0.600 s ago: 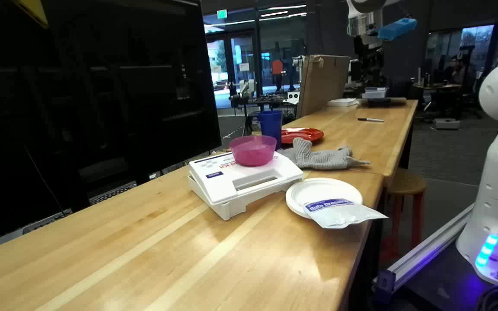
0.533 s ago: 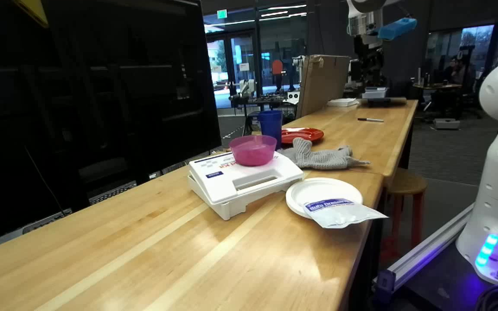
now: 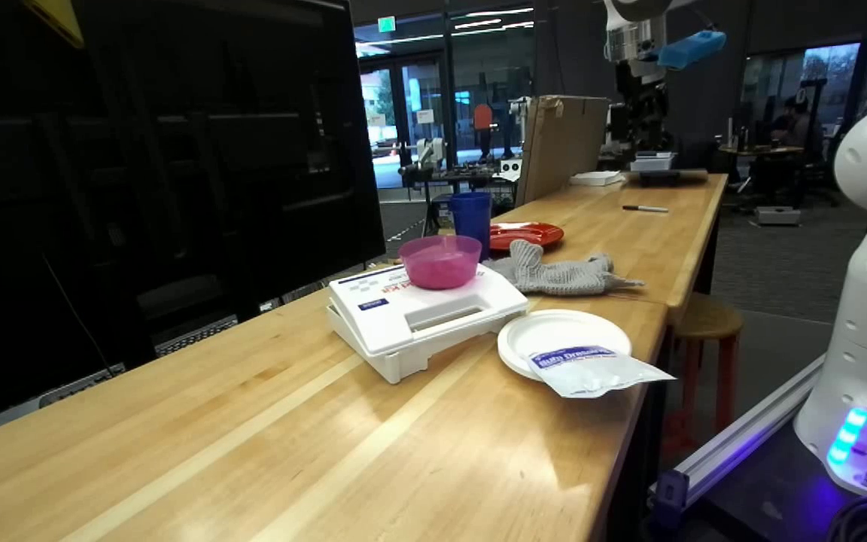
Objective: Use the grey cloth to wipe the table
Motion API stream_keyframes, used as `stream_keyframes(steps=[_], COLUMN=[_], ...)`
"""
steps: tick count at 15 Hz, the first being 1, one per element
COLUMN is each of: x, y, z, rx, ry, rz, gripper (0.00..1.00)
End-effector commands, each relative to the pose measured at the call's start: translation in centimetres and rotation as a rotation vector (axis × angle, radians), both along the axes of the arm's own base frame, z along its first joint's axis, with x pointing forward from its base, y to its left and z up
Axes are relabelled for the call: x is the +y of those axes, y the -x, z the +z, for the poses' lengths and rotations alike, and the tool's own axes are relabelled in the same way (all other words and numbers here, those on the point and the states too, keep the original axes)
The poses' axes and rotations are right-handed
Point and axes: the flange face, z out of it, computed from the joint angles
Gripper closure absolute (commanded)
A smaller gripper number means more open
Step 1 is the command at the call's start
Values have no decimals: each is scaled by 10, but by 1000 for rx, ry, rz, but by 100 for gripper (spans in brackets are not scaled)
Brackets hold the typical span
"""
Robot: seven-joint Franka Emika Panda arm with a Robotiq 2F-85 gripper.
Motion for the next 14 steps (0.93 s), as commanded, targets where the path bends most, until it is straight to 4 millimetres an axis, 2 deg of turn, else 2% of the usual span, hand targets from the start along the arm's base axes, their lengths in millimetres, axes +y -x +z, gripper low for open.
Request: stream_keyframes(steps=[1, 7, 14], x=[0, 20, 48], y=[0, -14, -22], z=[1, -15, -45], rx=[1, -18, -43], ry=[0, -42, -90], rz=[0, 133, 247], gripper=[0, 0, 0])
